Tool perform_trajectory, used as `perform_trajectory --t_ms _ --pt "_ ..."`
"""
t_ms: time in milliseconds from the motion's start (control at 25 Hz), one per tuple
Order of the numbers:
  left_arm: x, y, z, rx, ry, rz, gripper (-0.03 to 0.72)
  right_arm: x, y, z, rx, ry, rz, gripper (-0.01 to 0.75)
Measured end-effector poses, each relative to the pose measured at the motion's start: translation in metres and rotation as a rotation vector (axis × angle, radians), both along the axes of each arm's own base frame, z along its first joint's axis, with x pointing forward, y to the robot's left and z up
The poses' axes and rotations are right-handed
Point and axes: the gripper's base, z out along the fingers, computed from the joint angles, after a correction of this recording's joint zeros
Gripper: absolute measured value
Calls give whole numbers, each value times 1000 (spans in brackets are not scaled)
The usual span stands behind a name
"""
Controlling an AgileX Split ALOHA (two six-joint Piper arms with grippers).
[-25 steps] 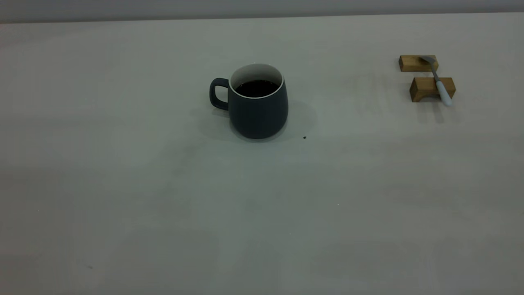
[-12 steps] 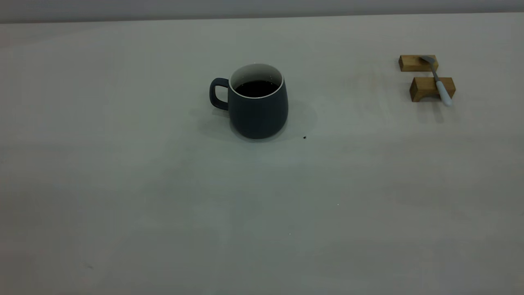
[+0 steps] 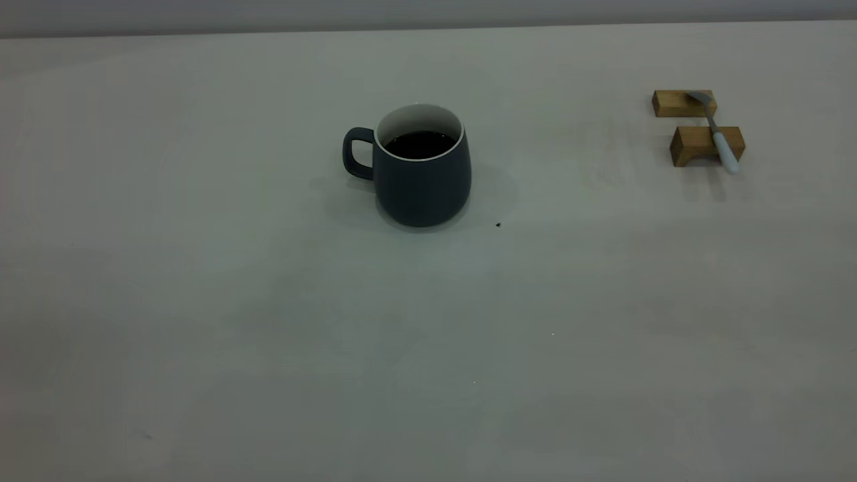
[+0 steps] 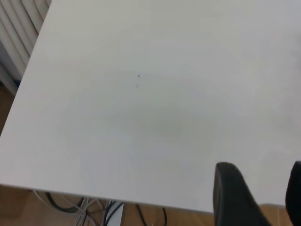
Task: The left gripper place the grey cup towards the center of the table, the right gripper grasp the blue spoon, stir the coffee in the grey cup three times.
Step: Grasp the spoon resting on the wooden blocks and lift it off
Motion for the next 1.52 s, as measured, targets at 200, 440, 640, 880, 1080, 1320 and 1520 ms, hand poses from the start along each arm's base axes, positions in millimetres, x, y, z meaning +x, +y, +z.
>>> perform_trajectory --t_ms 200,440,640,880,1080,1320,1520 --pt "0 0 0 1 -1 -4 352 0 0 0 0 0 0 240" --pt "0 0 0 1 -1 -5 351 0 0 0 0 0 0 240" --pt "0 0 0 1 -1 -5 351 0 0 0 0 0 0 240" --pt "0 0 0 2 -1 -4 351 0 0 0 0 0 0 240" --pt "0 0 0 3 -1 -5 351 0 0 0 1 0 -1 240" --pt "0 0 0 3 -1 -5 351 1 -2 6 -2 -8 -29 260" --pt "0 0 0 3 -1 -5 351 32 -2 37 10 46 -40 379"
